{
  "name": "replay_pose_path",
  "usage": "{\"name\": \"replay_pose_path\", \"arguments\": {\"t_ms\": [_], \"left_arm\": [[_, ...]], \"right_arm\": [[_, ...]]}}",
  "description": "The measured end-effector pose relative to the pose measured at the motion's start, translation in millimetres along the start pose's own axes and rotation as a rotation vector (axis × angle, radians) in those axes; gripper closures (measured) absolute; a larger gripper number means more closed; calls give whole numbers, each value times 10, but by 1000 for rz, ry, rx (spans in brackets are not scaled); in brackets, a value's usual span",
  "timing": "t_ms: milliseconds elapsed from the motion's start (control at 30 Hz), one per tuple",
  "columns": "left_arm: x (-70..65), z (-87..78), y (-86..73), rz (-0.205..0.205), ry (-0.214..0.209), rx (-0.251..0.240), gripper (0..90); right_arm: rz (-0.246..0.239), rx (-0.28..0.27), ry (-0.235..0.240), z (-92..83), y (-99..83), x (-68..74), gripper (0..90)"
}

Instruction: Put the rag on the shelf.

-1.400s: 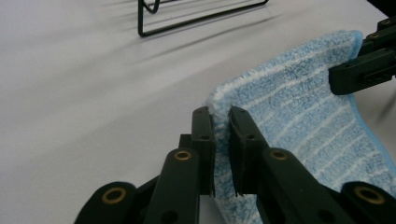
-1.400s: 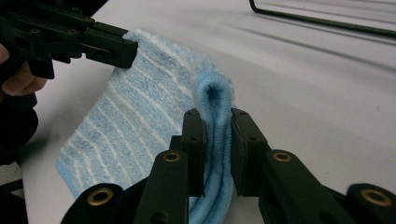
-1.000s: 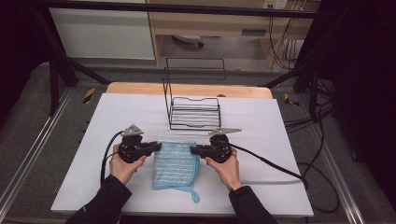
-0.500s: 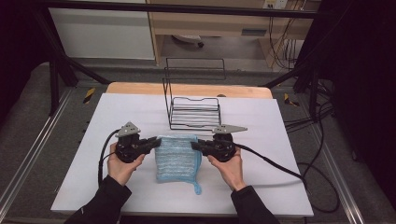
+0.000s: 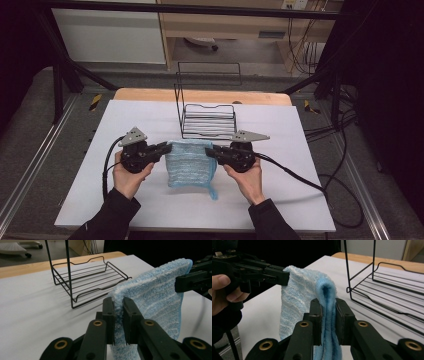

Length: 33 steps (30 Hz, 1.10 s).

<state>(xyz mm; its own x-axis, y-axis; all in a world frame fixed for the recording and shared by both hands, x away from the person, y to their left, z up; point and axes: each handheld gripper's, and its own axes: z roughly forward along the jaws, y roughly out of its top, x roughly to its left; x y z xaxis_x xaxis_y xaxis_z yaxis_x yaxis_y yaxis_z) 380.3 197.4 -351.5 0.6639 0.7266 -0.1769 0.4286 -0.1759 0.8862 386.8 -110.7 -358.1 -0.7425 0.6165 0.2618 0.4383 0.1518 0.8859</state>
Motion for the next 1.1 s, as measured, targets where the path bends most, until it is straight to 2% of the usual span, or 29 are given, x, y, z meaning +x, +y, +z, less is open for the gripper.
{"name": "replay_pose_path", "arguments": {"t_ms": [167,367,500,633,1100], "left_arm": [[-48,-21,117,12,3,-34,811],[-104,-15,264,20,-2,-77,811],[-142,-13,379,34,6,-105,811],[-165,-15,477,50,17,-135,811],[-174,5,784,60,42,-237,812]], "right_arm": [[-24,-47,-17,-101,104,50,782],[-27,-102,-32,-203,199,76,784],[-52,-144,-57,-271,272,104,785],[-64,-165,-68,-302,329,117,785],[-119,-249,-133,-382,666,166,785]]}}
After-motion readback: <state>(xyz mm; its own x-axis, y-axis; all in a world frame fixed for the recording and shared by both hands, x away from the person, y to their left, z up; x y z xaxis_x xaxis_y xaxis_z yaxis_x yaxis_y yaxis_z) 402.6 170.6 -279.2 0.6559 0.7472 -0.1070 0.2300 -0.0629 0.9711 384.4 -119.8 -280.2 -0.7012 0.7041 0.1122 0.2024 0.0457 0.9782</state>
